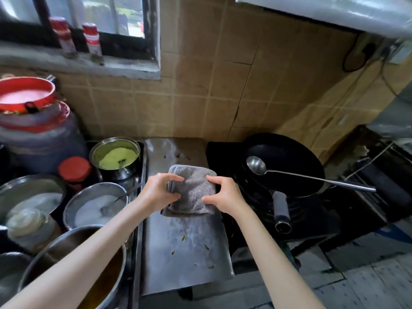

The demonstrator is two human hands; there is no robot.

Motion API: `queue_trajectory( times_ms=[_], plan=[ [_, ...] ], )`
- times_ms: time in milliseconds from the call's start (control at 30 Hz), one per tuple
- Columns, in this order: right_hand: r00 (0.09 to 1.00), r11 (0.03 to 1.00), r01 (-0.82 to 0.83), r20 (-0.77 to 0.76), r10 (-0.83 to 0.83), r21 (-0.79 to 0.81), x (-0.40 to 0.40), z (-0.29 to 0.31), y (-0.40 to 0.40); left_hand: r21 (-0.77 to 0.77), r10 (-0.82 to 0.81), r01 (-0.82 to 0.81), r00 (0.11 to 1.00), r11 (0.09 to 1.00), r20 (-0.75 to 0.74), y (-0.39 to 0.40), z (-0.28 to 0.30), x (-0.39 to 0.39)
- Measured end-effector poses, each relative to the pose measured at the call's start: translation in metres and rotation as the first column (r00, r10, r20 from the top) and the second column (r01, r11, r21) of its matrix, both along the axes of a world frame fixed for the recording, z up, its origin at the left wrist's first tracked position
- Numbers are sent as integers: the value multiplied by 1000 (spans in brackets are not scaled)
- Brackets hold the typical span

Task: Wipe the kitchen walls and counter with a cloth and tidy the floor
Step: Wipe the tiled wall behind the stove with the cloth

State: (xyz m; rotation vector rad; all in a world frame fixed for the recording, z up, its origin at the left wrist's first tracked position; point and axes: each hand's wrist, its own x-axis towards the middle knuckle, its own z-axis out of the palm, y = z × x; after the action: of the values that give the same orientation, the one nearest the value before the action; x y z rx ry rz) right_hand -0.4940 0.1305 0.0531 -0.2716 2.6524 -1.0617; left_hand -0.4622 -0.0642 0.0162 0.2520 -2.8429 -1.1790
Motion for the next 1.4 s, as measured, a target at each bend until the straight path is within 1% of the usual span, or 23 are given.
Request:
queue_trajectory(
  times_ms=[333,433,567,700,967,1133,1200,1267,1400],
  plan=[
    [973,974,-213,-78,219,75,-82,-1,17,23,175,-175,984,984,-22,27,-1,-40],
    [949,951,-292,-93,301,99,-98,0,15,47,249,-247,968,968,-36,31,-2,-44],
    [928,932,-345,-110,357,114,-110,2,5,68,330,-326,942,943,-59,31,-2,-44],
    [924,933,-340,-144,355,119,-107,0,-7,76,346,-340,934,937,-89,24,0,-42],
    [936,954,-286,-184,299,92,-110,5,-26,85,310,-301,940,950,-141,-3,11,-49],
    [929,949,-293,-202,311,116,-138,-4,-16,39,325,-323,932,945,-158,11,5,-76],
    [919,947,-297,-232,318,121,-160,-6,-12,19,326,-328,929,944,-175,17,0,-96],
    [894,931,-333,-265,362,150,-189,-17,-2,7,354,-361,909,932,-218,34,-16,-121],
    [896,939,-309,-283,341,150,-212,-14,2,14,390,-397,893,918,-224,40,-14,-142]
  ],
)
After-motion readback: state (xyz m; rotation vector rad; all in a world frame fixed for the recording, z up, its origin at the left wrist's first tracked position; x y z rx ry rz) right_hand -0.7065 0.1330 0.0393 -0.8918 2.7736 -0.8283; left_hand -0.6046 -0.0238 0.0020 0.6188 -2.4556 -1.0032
